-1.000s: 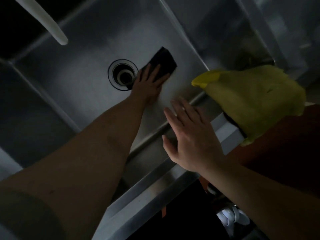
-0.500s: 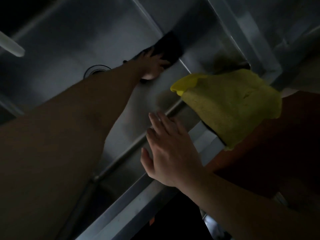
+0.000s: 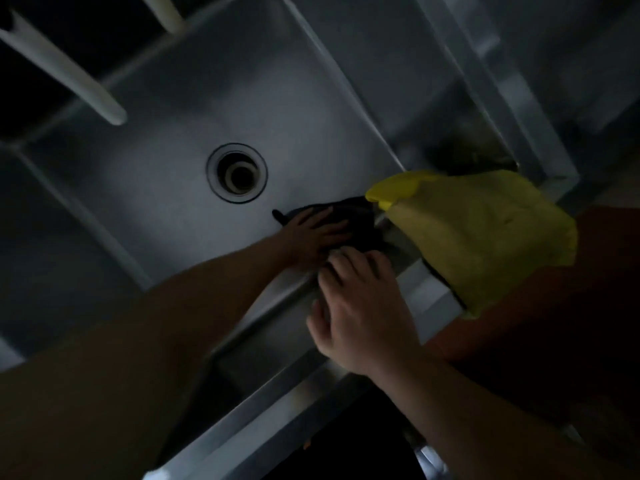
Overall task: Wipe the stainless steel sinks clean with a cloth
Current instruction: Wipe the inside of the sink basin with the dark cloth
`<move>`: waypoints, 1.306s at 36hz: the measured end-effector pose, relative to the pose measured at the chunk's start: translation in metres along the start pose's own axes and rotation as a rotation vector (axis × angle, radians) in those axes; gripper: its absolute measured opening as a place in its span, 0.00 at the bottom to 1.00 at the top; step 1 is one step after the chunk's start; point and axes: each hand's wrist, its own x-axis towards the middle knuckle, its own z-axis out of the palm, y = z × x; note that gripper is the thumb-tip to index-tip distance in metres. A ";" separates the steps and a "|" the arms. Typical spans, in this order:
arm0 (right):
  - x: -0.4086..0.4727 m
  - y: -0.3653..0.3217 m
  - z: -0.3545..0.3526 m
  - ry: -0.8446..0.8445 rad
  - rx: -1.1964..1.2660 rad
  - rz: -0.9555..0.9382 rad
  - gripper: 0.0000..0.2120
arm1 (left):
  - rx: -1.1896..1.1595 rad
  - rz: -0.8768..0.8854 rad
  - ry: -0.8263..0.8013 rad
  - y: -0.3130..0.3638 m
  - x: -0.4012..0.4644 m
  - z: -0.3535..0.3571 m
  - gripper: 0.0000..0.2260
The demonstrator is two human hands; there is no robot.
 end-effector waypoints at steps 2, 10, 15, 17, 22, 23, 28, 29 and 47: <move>0.000 -0.001 0.000 0.013 -0.002 -0.009 0.22 | -0.070 -0.085 -0.041 0.001 -0.036 0.027 0.27; 0.001 -0.005 -0.010 -0.072 -0.137 -0.025 0.23 | -0.510 -0.771 -0.179 -0.010 -0.168 0.081 0.34; 0.006 -0.008 -0.017 -0.205 -0.201 -0.012 0.26 | -1.106 -1.168 -0.036 0.002 -0.162 0.074 0.38; 0.018 -0.004 -0.011 -0.384 -0.186 -0.013 0.32 | -1.248 -1.257 0.093 0.004 -0.148 0.067 0.40; 0.079 0.009 0.006 -0.725 -0.055 0.057 0.50 | -1.188 -1.319 0.230 0.005 -0.139 0.094 0.40; 0.092 0.010 0.013 -0.704 -0.029 0.076 0.51 | -1.148 -1.319 0.246 0.005 -0.137 0.101 0.40; 0.154 0.019 0.051 -0.505 -0.063 0.008 0.56 | -1.017 -1.333 0.378 -0.021 -0.118 0.115 0.38; 0.163 0.021 0.056 -0.469 -0.048 0.012 0.56 | -0.978 -1.315 0.422 -0.033 -0.115 0.114 0.37; 0.208 0.015 0.083 -0.073 0.095 0.072 0.29 | -0.666 -0.747 0.388 0.042 -0.038 0.085 0.40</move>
